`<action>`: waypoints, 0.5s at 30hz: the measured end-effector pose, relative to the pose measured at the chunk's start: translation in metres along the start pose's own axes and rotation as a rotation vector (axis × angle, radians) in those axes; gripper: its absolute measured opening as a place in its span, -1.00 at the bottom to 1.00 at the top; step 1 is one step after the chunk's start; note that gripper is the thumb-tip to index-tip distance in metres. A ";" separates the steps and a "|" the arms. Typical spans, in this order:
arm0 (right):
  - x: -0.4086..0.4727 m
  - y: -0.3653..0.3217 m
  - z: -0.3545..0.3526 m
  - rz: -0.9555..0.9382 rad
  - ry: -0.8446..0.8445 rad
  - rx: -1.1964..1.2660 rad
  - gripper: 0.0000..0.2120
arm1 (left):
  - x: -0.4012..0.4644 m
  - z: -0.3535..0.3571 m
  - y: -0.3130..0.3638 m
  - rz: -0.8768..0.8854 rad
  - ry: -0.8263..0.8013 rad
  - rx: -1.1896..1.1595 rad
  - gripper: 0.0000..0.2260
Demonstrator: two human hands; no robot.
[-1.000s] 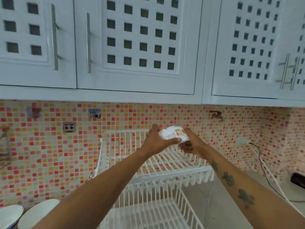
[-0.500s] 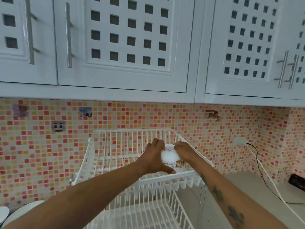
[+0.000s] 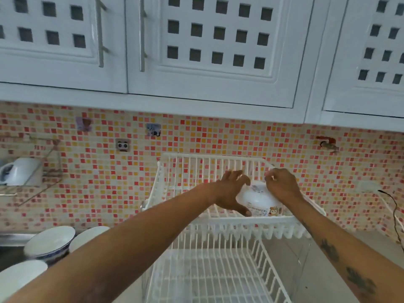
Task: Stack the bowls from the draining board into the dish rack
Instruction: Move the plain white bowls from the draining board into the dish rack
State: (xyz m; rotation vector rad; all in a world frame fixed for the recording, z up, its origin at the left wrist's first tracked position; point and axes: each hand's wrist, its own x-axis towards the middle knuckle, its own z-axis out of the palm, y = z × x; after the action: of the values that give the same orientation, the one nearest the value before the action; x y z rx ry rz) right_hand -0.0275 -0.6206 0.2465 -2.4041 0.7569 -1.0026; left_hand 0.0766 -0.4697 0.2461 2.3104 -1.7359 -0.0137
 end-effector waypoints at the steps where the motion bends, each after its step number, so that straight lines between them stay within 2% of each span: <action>1: -0.002 -0.009 -0.003 -0.096 0.088 0.044 -0.78 | -0.010 -0.013 -0.002 0.026 0.034 0.046 -0.26; 3: -0.007 -0.039 -0.004 -0.252 0.188 0.124 -0.82 | -0.038 -0.042 -0.008 0.051 0.143 0.046 -0.35; 6: -0.013 -0.099 0.015 -0.390 0.190 0.269 -0.78 | -0.086 -0.080 -0.030 -0.008 0.276 0.006 -0.51; 8: -0.023 -0.148 0.039 -0.436 0.148 0.405 -0.74 | -0.123 -0.095 -0.052 -0.079 0.334 -0.005 -0.58; 10: -0.041 -0.199 0.067 -0.460 0.068 0.586 -0.78 | -0.166 -0.104 -0.075 -0.151 0.404 0.011 -0.62; 15: -0.115 -0.306 0.146 -0.646 -0.123 0.860 -0.82 | -0.294 -0.104 -0.148 -0.482 0.535 -0.075 -0.71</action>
State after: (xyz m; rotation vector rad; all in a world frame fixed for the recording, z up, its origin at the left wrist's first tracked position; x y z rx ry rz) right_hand 0.1107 -0.2910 0.2660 -1.8865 -0.4788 -1.0820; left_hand 0.1473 -0.1327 0.2744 2.3312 -0.8944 0.4029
